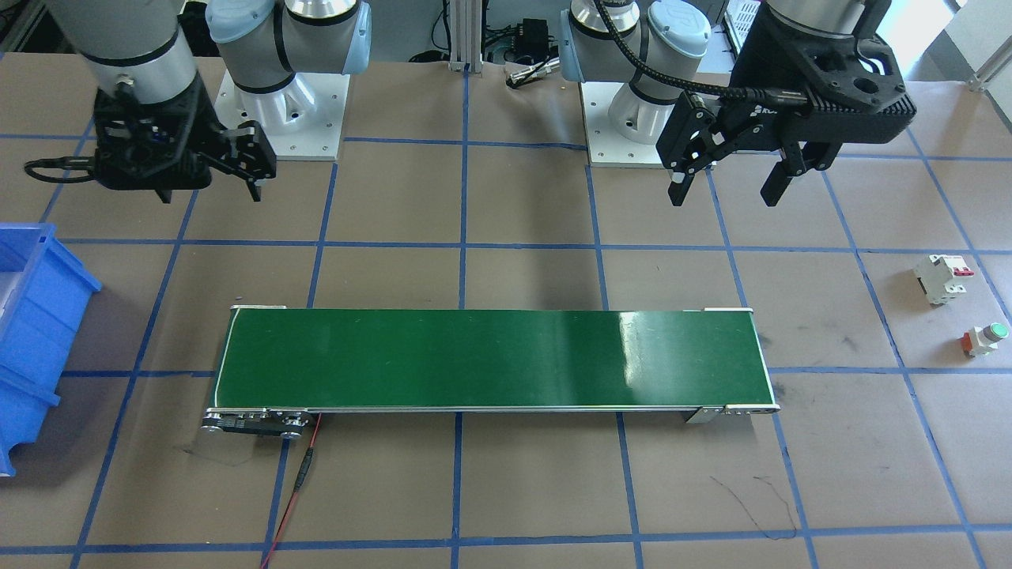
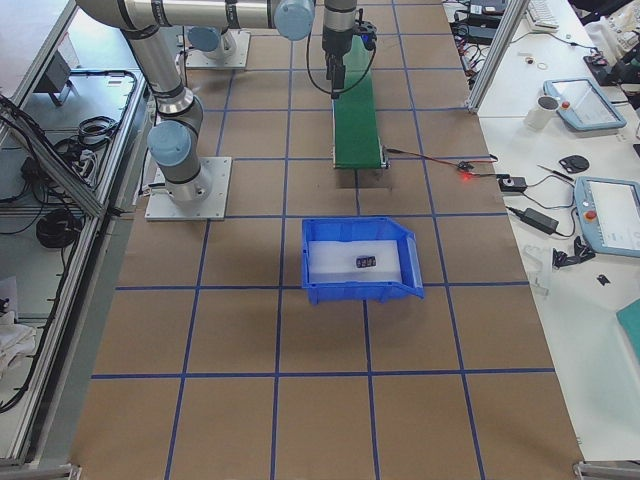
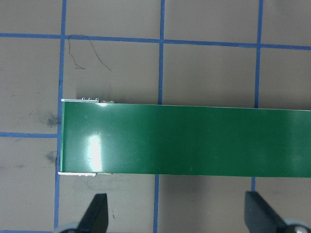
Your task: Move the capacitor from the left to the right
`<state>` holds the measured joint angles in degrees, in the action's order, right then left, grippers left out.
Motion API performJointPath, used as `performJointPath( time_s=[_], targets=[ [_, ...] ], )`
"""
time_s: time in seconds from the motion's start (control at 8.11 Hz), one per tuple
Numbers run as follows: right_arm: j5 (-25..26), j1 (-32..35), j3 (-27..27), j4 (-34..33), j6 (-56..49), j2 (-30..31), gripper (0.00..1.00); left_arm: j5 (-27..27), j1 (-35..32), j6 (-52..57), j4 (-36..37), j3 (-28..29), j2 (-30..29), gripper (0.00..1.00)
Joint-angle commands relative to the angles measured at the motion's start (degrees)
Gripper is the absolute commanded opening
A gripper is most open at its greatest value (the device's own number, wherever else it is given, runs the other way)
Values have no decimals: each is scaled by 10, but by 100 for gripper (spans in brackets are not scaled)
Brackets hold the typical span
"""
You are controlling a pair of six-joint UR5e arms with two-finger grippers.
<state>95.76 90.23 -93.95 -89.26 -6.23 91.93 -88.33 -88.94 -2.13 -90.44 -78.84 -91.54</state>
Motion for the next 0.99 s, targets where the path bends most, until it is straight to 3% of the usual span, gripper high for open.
performJointPath(
  time_s=[0.0,0.86],
  targets=[
    [-1,54,0,0,20,0,100,0,0,0,0,0,0,100],
    [-25,53,1,-5,14,-4,100,0,0,0,0,0,2,100]
  ],
)
